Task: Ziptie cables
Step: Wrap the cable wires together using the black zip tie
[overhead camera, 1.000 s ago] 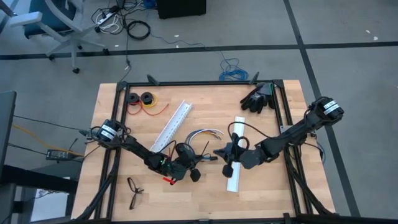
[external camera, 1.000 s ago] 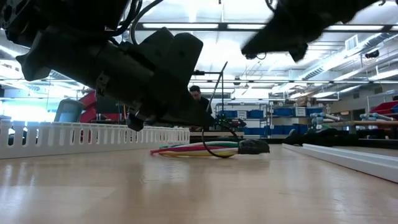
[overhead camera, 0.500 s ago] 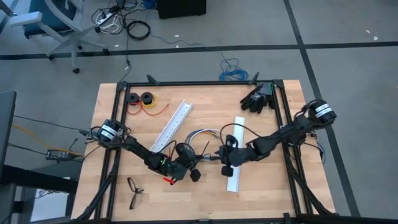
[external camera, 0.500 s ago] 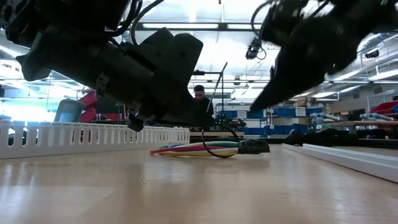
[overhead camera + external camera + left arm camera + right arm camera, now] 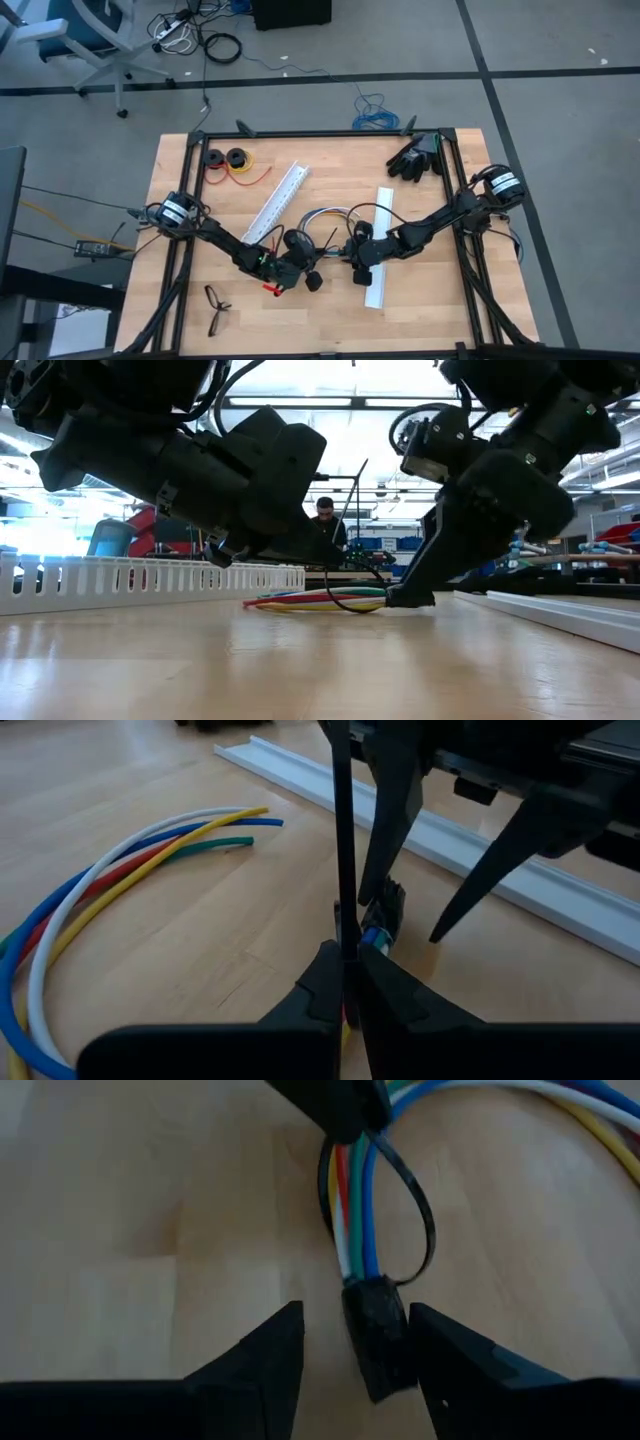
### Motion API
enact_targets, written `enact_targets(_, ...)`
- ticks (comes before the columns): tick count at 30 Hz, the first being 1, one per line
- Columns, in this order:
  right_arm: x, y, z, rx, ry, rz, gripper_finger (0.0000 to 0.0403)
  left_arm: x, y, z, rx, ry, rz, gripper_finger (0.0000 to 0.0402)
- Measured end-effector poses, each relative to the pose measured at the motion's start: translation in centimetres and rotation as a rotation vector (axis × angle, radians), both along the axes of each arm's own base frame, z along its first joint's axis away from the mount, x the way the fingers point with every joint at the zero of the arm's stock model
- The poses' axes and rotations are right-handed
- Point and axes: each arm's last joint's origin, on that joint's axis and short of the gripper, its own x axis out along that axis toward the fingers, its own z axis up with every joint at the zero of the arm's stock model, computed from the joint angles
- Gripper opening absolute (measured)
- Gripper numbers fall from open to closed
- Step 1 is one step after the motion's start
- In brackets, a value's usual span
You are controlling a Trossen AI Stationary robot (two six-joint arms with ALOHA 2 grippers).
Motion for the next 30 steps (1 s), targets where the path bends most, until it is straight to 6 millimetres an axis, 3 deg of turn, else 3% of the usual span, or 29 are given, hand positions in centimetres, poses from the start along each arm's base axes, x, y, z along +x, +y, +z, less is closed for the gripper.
enact_targets(4, -0.3, -0.2, -0.3, -0.032, 0.036, -0.018, 0.0129, 0.0, 0.0, 0.0, 0.011, 0.009, -0.003, 0.0023)
enact_targets(11, -0.3, -0.2, -0.3, -0.032, 0.045, -0.013, 0.0018, 0.0, 0.1, -0.1, 0.028, 0.017, 0.0, 0.0023)
enact_targets(22, -1.8, 2.5, 0.9, 0.033, 0.027, 0.003, 0.0007, -0.1, 0.5, -0.3, 0.061, 0.059, 0.004, 0.0023)
enact_targets(30, -5.5, 5.3, 3.4, 0.081, 0.043, -0.009, 0.0004, -0.1, 0.6, -0.3, 0.098, 0.069, 0.011, 0.0023)
